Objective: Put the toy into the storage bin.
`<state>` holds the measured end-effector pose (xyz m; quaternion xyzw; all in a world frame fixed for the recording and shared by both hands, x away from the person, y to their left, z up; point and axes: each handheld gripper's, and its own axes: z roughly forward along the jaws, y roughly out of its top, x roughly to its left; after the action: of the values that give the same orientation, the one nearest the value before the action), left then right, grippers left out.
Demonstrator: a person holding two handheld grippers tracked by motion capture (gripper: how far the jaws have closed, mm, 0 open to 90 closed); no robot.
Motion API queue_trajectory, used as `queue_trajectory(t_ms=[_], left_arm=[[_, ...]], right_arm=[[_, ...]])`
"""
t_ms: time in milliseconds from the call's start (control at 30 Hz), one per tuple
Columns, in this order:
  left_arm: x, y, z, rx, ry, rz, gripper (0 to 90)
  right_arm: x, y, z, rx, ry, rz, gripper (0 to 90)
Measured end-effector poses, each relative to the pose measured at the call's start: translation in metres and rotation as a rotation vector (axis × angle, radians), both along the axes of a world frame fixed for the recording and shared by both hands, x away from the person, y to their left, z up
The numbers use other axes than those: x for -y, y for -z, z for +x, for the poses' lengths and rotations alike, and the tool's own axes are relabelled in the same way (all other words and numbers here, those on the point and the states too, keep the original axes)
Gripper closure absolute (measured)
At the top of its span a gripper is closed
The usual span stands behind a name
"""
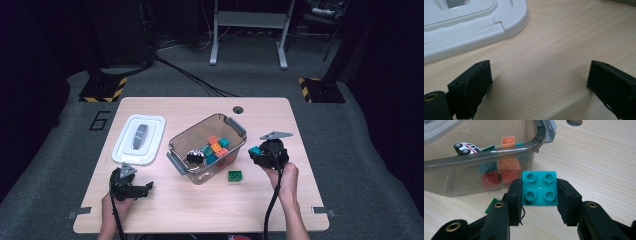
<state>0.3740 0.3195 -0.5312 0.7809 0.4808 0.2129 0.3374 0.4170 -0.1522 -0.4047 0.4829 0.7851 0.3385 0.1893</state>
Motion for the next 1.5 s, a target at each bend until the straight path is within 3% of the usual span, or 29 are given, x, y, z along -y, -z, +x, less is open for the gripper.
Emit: queue_trajectory(t_ms=[533,933,1267,1500], left_arm=[[0.0,0.0,0.0,0.001,0.0,0.001,5.5],[0.0,0.0,0.0,0.0,0.0,0.0,5.5],[0.0,0.0,0.0,-0.002,0.0,-0.002,5.5],[0.0,0.0,0.0,-0.002,0.001,-0.003,5.5]], right_arm=[[-0.006,-0.028,0.013,0.048,-0.015,0.007,58.8],[-0.026,-0.041,0.028,0.059,-0.039,0.009,58.8],[-0.053,-0.032,0.042,0.033,-0.099,-0.019,58.7],[-0.058,-0.022,0.047,-0.002,-0.106,-0.05,58.6]])
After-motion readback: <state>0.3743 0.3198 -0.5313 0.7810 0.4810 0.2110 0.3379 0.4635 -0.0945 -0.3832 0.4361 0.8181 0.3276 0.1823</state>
